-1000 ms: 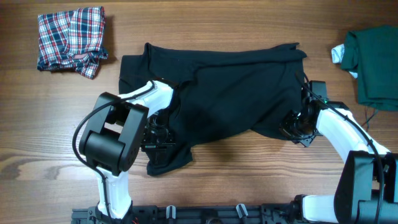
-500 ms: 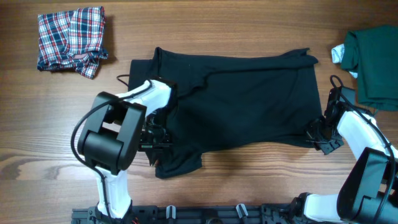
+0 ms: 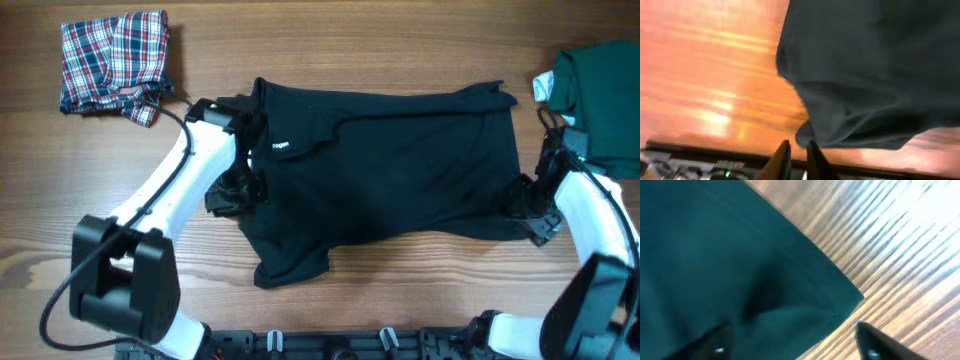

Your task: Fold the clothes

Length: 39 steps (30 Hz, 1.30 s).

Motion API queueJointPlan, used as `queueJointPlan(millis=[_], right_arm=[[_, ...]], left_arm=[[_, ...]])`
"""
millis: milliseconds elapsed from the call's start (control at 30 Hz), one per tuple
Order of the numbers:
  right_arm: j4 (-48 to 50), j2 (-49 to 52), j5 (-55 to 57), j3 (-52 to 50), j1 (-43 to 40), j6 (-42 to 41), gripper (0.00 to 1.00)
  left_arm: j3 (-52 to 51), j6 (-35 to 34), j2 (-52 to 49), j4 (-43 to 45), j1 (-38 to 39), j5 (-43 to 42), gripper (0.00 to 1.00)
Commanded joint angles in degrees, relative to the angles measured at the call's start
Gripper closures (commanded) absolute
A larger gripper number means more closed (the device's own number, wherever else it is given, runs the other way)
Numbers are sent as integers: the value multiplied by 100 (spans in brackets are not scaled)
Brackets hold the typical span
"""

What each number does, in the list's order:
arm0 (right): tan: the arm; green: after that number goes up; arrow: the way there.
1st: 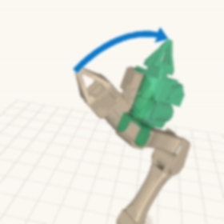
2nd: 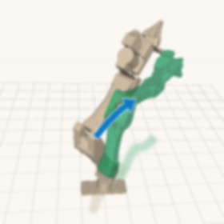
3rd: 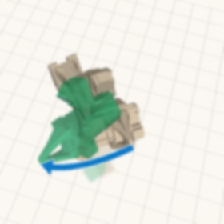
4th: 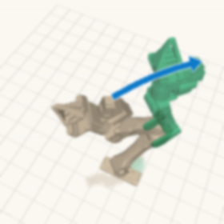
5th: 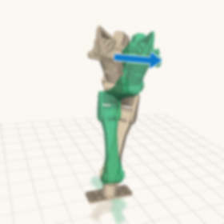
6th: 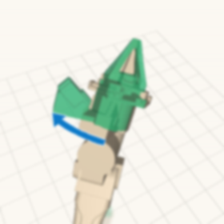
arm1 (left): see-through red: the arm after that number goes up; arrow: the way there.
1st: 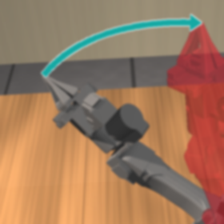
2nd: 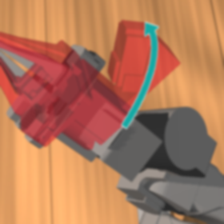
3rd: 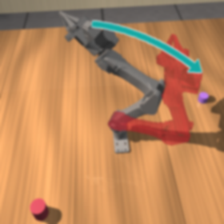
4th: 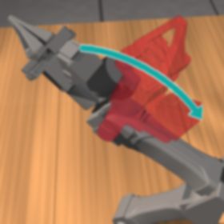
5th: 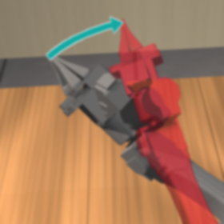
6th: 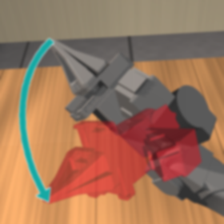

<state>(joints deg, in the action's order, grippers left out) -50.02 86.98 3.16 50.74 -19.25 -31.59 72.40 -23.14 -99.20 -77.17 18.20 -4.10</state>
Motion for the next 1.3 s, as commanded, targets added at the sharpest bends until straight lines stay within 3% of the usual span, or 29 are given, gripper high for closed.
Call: queueJointPlan(millis=[0, 133, 200, 267, 467, 567, 667, 800, 1267], right_arm=[[-35, -619, -90, 334, -22, 168, 0], [234, -922, -367, 516, -22, 520, 0], [743, -918, -1250, 533, -22, 925, 0], [1445, -850, -2033, 533, -22, 914, 0], [3049, -398, -2728, 660, 90, 719, 1], [2514, 398, -2529, 1613, 516, 1104, 1], [1663, 1211, -1471, 2837, 822, 1215, 0], [1460, 2173, -1587, 3644, 837, 1344, 0], [1740, 3213, -1322, 3696, 835, 1357, 0]], left_arm=[[48, 42, 96, 437, -20, -127, 79], [48, 46, 96, 1241, -20, -120, 47], [48, 46, 96, 1755, -20, -122, 28], [48, 46, 94, 2240, -20, -122, 18], [48, 44, 44, 3226, -22, -125, 14], [48, 46, -149, 3757, -22, -184, 13], [48, 46, -382, 4068, -22, -186, 14], [48, 46, -846, 4612, -48, -247, 16], [48, 195, -1436, 5327, -186, -756, 16]])
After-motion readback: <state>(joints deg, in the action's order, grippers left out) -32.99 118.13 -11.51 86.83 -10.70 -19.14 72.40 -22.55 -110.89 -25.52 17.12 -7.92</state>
